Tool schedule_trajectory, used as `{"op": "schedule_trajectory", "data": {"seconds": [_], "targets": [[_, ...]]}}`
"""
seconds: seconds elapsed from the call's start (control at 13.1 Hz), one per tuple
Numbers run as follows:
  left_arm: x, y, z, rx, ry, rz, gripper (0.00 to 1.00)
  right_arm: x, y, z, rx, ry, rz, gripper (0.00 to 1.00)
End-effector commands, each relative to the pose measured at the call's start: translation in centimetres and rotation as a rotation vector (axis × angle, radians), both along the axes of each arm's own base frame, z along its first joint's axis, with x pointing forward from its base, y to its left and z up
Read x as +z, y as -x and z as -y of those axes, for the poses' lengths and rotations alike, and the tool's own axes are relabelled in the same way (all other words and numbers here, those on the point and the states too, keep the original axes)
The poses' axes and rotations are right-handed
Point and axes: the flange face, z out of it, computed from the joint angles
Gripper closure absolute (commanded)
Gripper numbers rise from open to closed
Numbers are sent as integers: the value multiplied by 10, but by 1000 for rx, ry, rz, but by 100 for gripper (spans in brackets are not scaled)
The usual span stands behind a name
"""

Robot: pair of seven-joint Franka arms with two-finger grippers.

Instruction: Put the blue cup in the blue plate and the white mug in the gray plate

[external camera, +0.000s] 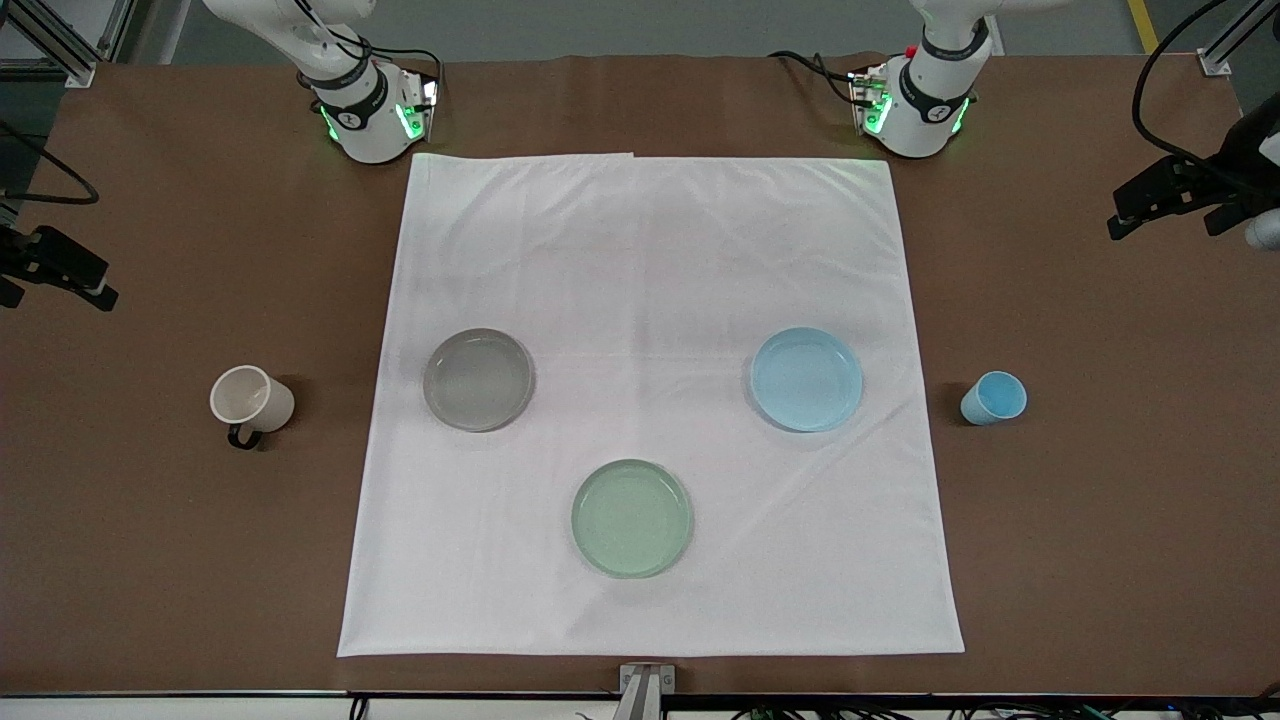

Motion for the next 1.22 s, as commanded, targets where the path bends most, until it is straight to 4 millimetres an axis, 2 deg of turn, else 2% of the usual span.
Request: {"op": "schedule_trajectory", "data": {"seconds": [0.0, 0.23, 0.46, 0.53, 0.69, 0.76, 0.92, 0.99, 1.15], "targets": [[4, 4, 3, 10, 16, 1, 0, 4, 1, 2, -3, -12, 3, 0], [3, 3, -8, 7, 17, -2, 0, 5, 1, 2, -3, -12, 5, 0], [-9, -5, -13, 15, 12, -21, 0, 4, 1, 2, -1, -10, 2, 0], [-13, -8, -22, 28, 11, -26, 0, 0, -1, 2, -2, -10, -4, 0], [-38, -20, -42, 64, 6, -64, 0, -4, -4, 0, 1, -10, -12, 0], [-53, -27, -46, 70, 3, -76, 0, -5, -4, -2, 9, -7, -15, 0], [-106, -37, -69, 103, -18, -79, 0, -16, -8, -1, 10, -3, -35, 0], [-134, -46, -75, 110, -20, -66, 0, -29, -12, 2, 6, 0, -60, 0], [-191, -52, -86, 126, -19, -50, 0, -74, -31, 13, -8, 0, -137, 0]]}}
